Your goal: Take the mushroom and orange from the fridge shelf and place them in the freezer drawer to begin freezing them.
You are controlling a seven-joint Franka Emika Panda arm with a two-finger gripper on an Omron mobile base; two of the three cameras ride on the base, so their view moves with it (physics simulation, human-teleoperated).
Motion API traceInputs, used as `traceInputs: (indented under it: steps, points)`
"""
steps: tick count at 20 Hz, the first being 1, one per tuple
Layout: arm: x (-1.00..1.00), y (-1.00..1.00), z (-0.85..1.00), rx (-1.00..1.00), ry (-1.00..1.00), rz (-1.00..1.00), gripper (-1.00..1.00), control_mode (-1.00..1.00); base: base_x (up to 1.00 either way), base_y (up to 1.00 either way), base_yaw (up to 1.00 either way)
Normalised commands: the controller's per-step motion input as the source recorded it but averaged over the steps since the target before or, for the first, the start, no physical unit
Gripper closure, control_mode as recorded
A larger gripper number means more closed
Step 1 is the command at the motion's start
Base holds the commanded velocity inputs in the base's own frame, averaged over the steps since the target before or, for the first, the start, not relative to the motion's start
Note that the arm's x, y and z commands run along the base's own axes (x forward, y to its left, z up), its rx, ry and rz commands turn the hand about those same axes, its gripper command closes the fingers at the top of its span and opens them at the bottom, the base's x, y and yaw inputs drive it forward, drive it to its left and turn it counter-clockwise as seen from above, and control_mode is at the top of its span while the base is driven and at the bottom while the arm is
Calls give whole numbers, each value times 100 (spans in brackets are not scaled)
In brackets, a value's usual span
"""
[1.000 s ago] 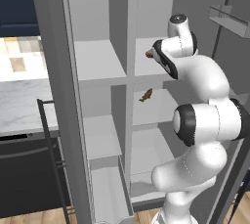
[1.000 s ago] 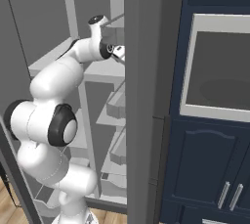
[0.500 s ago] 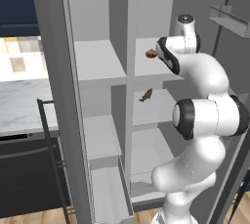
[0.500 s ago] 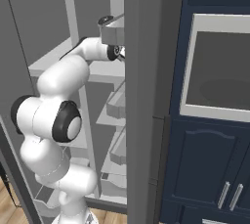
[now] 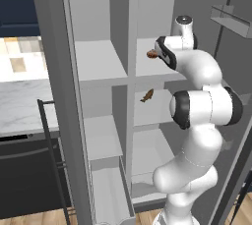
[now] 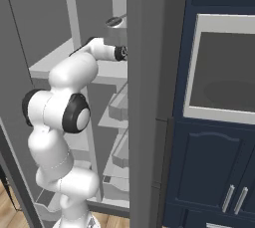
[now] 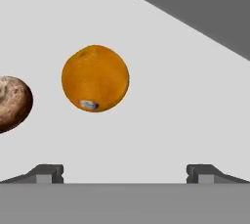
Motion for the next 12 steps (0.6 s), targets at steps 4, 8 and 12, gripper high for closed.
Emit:
traceInputs:
  steps: [4,8,12]
  points:
    - [51,0,-10,0,0,0,-100,-100,0,0,0]
    - [47,-8,-7,0,0,0,-100,-100,0,0,0]
    - [36,-22,0,2,0,1,-100,-100,0,0,0]
